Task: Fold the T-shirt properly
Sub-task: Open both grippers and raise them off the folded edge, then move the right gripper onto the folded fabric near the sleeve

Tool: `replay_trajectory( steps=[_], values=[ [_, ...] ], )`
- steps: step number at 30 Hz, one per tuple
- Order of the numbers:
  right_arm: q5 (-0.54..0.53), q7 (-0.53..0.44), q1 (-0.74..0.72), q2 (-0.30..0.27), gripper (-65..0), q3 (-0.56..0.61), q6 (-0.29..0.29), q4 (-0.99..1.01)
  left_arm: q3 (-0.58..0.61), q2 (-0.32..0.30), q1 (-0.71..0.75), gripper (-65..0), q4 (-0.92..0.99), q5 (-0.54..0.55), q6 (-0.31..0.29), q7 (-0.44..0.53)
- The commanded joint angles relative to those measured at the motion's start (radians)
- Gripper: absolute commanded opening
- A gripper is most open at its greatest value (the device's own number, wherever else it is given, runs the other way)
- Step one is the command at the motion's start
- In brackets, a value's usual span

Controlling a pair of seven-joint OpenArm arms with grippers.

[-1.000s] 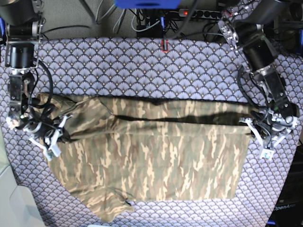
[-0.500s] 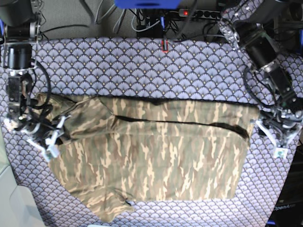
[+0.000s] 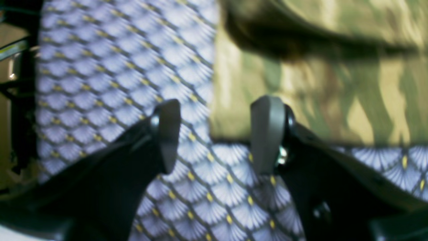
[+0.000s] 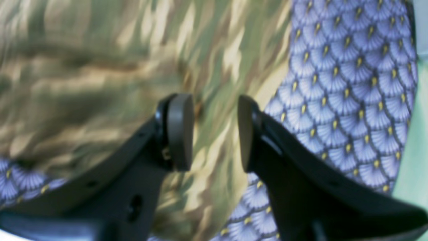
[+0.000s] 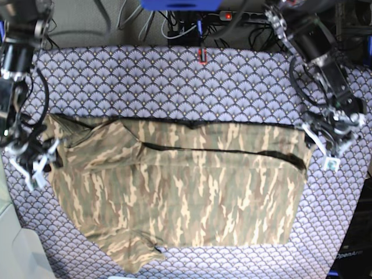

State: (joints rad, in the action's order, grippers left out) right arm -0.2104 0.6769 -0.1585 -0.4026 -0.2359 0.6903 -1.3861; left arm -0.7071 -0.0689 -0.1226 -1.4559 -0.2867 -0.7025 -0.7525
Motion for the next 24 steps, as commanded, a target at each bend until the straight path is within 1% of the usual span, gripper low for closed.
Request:
replay_trajectory(
  steps=[1,3,5,6,9,15,16,19,24],
  values=[
    [-0.022,-0.035,0.001,0.011,-49.0,-0.001,0.008,-0.069,-0.003,-0.015,-0.005,-36.8,-0.019,0.002,0.004,0.027],
    [-0.017,-0.041,0.046,0.044,-56.9,0.000,0.008,-0.155,-0.003,-0.015,0.004,-47.6,-0.015,0.002,0.004,0.034],
    [-0.017,-0.033,0.084,0.078,-64.7,0.003,0.008,-0.227,-0.003,-0.016,0.011,-61.5,-0.018,-0.004,0.004,0.018],
    [-0.016,-0.032,0.096,0.089,-65.0,0.016,0.008,-0.253,-0.003,-0.018,0.014,-65.0,-0.018,-0.004,0.004,0.004],
    [-0.016,-0.032,0.119,0.100,-65.0,0.074,0.008,-0.292,-0.003,-0.021,0.016,-65.0,-0.019,-0.004,0.004,-0.031],
    [-0.016,-0.033,0.132,0.103,-65.0,0.247,0.008,-0.276,-0.004,-0.015,0.016,-65.0,-0.019,-0.004,0.004,-0.035],
    [-0.016,-0.035,0.130,0.110,-65.0,0.269,0.008,-0.275,-0.004,-0.015,0.018,-65.0,-0.019,-0.004,0.004,-0.035],
    [-0.016,-0.036,0.126,0.147,-65.0,0.284,0.008,-0.247,-0.006,-0.015,0.031,-65.0,-0.019,-0.004,0.004,-0.035],
    [-0.016,-0.039,0.060,0.201,-64.8,0.286,0.008,-0.131,-0.006,-0.018,0.039,-65.0,-0.021,-0.004,0.004,-0.035]
  ],
)
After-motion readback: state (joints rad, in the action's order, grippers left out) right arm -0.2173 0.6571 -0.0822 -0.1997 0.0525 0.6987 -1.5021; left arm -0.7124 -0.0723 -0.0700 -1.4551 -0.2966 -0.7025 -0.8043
